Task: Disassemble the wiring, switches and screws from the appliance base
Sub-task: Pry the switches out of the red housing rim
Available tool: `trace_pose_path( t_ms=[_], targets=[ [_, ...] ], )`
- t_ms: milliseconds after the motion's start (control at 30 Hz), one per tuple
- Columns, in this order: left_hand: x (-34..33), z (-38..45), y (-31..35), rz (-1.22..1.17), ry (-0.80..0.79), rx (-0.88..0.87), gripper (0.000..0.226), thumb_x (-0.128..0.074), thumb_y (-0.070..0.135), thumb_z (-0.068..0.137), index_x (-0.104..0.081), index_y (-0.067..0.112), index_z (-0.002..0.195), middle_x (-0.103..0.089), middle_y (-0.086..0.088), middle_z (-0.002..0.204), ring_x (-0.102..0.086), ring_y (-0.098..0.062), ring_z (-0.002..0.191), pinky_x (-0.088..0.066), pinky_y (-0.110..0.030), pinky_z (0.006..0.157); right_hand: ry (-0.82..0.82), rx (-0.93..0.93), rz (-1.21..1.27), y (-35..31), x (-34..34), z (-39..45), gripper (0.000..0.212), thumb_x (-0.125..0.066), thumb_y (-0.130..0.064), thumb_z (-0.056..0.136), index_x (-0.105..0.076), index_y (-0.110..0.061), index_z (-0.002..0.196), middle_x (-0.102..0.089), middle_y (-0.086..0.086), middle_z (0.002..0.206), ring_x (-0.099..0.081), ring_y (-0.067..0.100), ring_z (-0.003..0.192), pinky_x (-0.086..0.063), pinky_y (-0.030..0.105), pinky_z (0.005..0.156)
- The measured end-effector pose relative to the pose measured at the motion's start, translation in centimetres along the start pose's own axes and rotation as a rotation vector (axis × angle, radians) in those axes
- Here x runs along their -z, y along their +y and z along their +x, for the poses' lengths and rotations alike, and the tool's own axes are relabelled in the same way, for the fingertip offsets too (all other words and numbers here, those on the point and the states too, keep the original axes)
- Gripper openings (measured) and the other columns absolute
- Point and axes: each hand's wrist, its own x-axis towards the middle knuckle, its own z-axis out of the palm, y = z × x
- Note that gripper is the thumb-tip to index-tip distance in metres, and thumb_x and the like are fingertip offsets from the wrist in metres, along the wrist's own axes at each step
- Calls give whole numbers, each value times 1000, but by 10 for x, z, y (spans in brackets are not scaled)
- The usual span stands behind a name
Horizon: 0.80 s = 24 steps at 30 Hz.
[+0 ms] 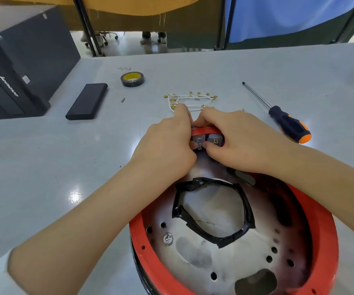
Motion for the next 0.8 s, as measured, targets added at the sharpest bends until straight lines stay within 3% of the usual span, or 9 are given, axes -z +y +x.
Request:
trace_pose_path(
  t_ms=[100, 433, 533, 633, 800],
  targets=[
    [0, 0, 0, 12, 5, 24, 30, -58, 17, 83, -33, 20, 98, -47, 4, 71, -40, -11, 60, -28, -28, 47, 3, 5, -9, -1, 0, 0, 29, -56, -20, 82, -53, -23, 111, -62, -4, 81, -52, 19, 72, -43, 35, 65],
    [3, -1, 6, 34, -14, 47, 28, -56, 16, 84, -32, 16, 98, -43, 3, 68, -38, -15, 58, -24, -29, 46, 23, -20, -51, -4, 0, 0, 28, -55, -20, 83, -52, -20, 111, -57, -4, 82, -47, 19, 73, -42, 35, 66],
    [5, -2, 4, -17, -61, 7, 27, -57, 19, 87, -34, 18, 101, -57, -2, 83, -51, -27, 74, -37, -35, 57, 3, -23, -16, -3, 2, 0, 27, -56, -23, 84, -52, -23, 111, -52, -9, 79, -45, 15, 74, -32, 31, 62],
    [7, -2, 0, -96, -110, -16, 27, -59, 22, 90, -35, 20, 102, -62, -3, 98, -57, -27, 88, -39, -35, 69, -13, -16, 4, -2, 3, -2, 26, -57, -27, 86, -52, -25, 111, -49, -14, 74, -46, 14, 73, -29, 30, 62],
    [5, -1, -1, -99, -90, -18, 28, -59, 22, 89, -34, 19, 101, -61, -4, 97, -57, -27, 87, -39, -34, 68, 8, 4, -26, 0, 1, 0, 27, -57, -24, 84, -51, -25, 111, -50, -11, 76, -45, 16, 71, -28, 31, 60]
  ],
)
